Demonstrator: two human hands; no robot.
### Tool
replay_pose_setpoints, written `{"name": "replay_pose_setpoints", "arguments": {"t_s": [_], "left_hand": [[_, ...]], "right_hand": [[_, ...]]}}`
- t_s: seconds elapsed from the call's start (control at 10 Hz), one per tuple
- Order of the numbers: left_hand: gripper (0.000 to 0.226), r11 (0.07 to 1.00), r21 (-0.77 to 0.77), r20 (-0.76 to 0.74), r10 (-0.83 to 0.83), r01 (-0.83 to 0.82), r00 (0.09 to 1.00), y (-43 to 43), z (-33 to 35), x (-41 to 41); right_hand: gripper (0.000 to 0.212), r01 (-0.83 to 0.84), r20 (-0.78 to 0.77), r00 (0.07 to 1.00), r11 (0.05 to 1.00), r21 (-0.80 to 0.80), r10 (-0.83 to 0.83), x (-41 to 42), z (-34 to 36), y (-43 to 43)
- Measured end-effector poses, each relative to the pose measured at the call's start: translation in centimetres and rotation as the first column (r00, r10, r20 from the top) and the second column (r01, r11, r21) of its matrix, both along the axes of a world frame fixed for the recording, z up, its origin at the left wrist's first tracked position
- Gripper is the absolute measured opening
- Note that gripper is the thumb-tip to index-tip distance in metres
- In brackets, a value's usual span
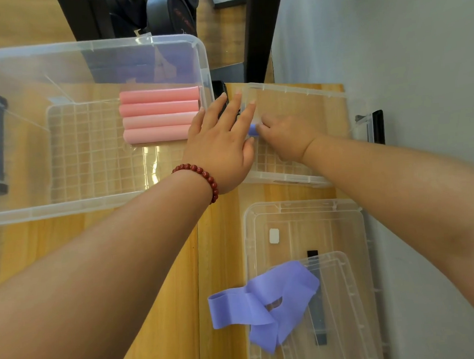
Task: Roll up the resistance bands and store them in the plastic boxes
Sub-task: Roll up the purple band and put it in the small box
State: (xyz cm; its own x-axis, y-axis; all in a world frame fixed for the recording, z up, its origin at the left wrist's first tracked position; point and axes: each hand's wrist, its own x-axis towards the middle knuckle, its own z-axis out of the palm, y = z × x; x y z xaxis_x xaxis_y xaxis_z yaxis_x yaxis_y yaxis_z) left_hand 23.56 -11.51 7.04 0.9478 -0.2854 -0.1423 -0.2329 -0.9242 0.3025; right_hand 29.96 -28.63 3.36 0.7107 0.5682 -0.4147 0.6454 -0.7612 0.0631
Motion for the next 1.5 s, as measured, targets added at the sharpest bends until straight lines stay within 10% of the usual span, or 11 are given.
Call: {"name": "replay_pose_setpoints", "arguments": {"t_s": [0.8, 1.5], "left_hand": [[0.059, 1.0, 0.017, 0.0, 0.0, 0.0, 1.0, -0.3, -0.2, 0.0], [0.056, 0.996, 0.081, 0.064, -0.044, 0.038, 0.997, -0.4, 2.5, -2.7]], "right_hand": [[0.04, -0.116, 0.137, 0.985, 0.989, 0.09, 0.103, 0.4, -0.3, -1.4], [0.02, -0.244, 0.681, 0.714, 0.853, 0.462, -0.165, -6.4, 5.1, -2.7]]}}
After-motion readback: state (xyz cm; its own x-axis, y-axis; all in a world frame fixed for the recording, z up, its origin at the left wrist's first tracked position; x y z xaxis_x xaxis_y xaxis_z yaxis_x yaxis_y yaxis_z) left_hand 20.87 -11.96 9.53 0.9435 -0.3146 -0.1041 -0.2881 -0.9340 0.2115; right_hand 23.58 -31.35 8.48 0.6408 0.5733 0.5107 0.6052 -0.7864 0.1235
